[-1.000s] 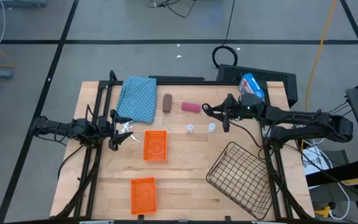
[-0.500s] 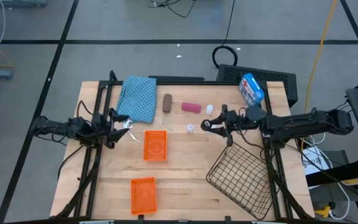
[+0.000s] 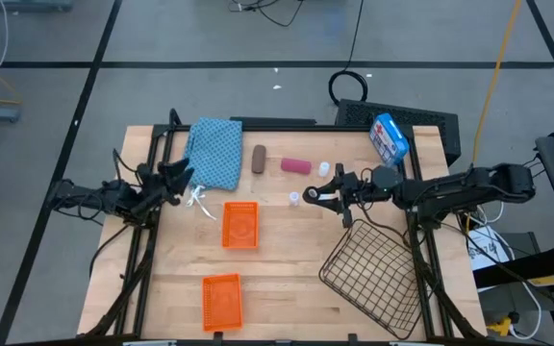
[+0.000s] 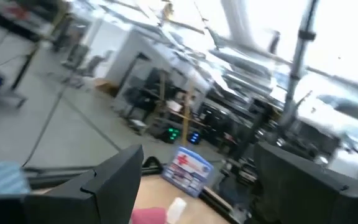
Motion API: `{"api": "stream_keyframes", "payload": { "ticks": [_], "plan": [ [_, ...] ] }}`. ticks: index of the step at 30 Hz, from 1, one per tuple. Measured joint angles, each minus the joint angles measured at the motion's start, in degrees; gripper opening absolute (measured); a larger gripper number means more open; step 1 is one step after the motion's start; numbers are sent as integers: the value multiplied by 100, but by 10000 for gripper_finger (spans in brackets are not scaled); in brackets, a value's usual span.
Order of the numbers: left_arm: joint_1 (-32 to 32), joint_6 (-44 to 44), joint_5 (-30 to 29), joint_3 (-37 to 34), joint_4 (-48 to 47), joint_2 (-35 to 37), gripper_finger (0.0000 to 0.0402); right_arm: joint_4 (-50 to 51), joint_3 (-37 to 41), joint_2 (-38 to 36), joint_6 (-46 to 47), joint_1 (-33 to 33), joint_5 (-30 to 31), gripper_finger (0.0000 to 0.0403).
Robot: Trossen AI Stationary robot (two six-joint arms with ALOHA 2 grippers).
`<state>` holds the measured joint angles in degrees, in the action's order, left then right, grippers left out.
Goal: Pick & Place Medicine items
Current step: Put the black bandage into the bottom orange basket
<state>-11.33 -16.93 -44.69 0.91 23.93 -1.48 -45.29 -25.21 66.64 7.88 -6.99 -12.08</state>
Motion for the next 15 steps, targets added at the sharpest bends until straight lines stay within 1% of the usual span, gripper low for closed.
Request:
{"api": "stream_keyframes", "payload": {
  "ticks": [3, 5, 7, 10, 15],
  "plan": [
    [2, -84, 5, 0, -32, -25, 310, -324, 0, 165, 11, -1, 0, 127],
    [2, -241, 249, 1, -150, -146, 310, -493, 0, 253, 57, -1, -2, 127],
    [2, -416, 560, 0, -71, -394, 310, -624, -34, 358, 63, -1, 0, 127],
    [2, -527, 760, 0, 332, -1008, 310, -649, -111, 515, 66, -1, -1, 127],
    [1, -293, 885, 50, 1573, -2496, 310, -663, -324, 894, 68, -1, 3, 127]
  ]
}}
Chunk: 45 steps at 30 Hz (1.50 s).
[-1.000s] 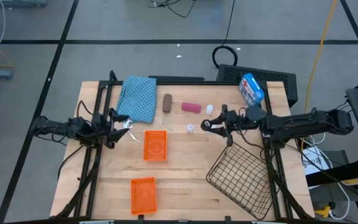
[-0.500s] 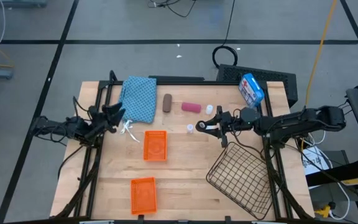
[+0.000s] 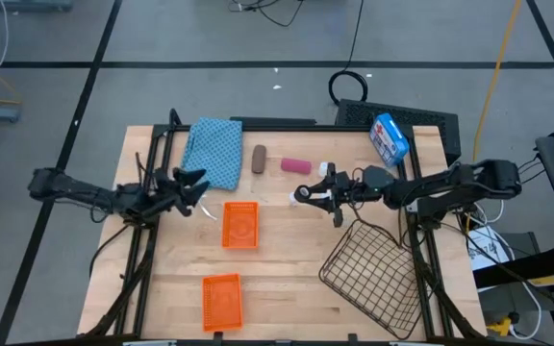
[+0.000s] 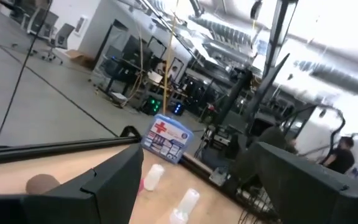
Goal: Pick & Place Medicine items
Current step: Put the black bandage into the bottom orange basket
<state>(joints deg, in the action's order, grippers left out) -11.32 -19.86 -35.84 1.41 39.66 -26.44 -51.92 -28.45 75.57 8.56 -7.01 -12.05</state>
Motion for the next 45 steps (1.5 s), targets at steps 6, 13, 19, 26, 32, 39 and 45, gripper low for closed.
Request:
{"api": "stream_keyframes", "payload": {
  "ticks": [6, 13, 19, 26, 32, 39, 45],
  "plan": [
    [-1, 551, 184, 859, 208, -1957, 310, -12, -236, 381, 120, 0, -1, 127],
    [-1, 1878, 744, 2445, 216, -4073, 310, -19, -352, 485, 125, 1, -9, 127],
    [6, 2595, 849, 3804, 231, -5451, 310, -96, -369, 485, 125, 83, -24, 127],
    [103, 3071, 724, 4932, 197, -6507, 310, -102, -369, 481, 118, 112, -22, 127],
    [246, 3020, 888, 5347, 158, -6950, 310, -102, -369, 482, 85, 155, -26, 127],
    [396, 2693, 908, 5377, 110, -6991, 292, -56, -367, 481, -3, 146, -14, 127],
    [392, 2719, 1181, 5377, 101, -6991, 179, 72, -365, 478, -68, 140, -15, 127]
  ]
}}
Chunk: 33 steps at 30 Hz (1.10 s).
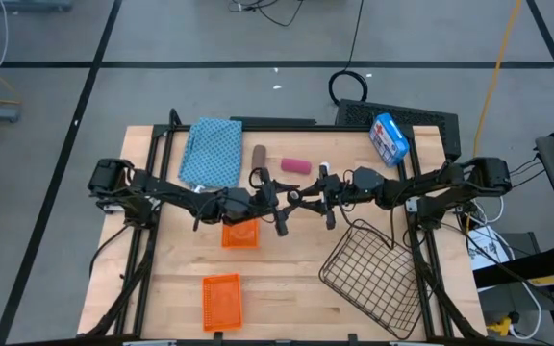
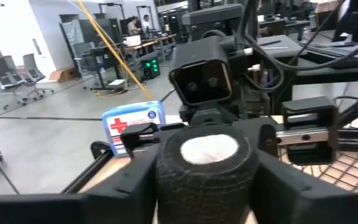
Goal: Pick & Place Medicine items
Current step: Put the black bandage into the bottom orange basket
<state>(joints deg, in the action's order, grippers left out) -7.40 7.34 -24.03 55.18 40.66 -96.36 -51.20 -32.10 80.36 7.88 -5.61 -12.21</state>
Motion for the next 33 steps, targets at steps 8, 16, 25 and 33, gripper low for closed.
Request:
{"api": "stream_keyframes", "payload": {
  "ticks": [8, 16, 25, 33],
  "plan": [
    [2, 248, 129, -2, -165, 191, 82, -20, -4, -4, -24, -4, 7, 127],
    [-61, 427, -279, -180, -506, 1248, 75, 148, 16, -7, -168, -4, 14, 143],
    [300, -234, 967, -2065, 2675, 1917, 71, 77, 13, 7, -1050, 158, 931, 201],
    [498, -695, 1371, -2345, 4259, 1376, 73, -1594, -17, 331, -1134, 424, 1489, 270]
  ]
}}
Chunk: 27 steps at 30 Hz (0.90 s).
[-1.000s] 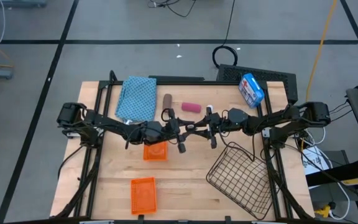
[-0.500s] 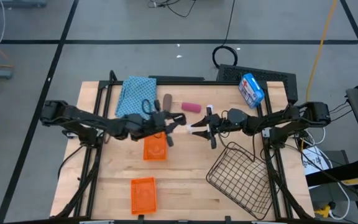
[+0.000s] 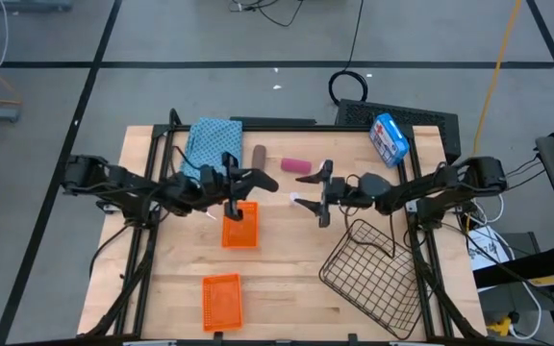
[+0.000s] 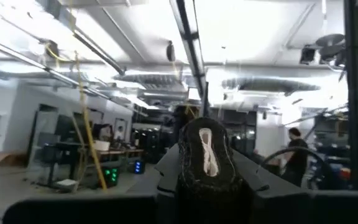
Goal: Pick & Place Medicine items
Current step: Put the black bandage into the bottom orange basket
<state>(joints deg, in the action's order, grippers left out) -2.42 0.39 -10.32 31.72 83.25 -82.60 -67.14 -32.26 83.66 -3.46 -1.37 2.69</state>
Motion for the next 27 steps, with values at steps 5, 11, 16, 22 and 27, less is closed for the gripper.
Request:
{"api": "stream_keyframes", "payload": {
  "ticks": [5, 11, 16, 22, 27],
  "plan": [
    [0, -57, 312, 415, -84, -395, 70, -277, -402, 428, 216, 48, 23, 281],
    [0, -206, 432, 708, -104, -781, 76, -286, -780, 690, -198, 264, 8, 274],
    [0, -215, 432, 743, -192, -831, 70, -340, -851, 725, -617, 382, 25, 265],
    [2, -294, 520, 746, -215, -823, 74, -379, -849, 723, -632, 389, 367, 234],
    [4, -355, 503, 746, -257, -821, 73, -375, -849, 723, -633, 418, 461, 163]
  ]
}}
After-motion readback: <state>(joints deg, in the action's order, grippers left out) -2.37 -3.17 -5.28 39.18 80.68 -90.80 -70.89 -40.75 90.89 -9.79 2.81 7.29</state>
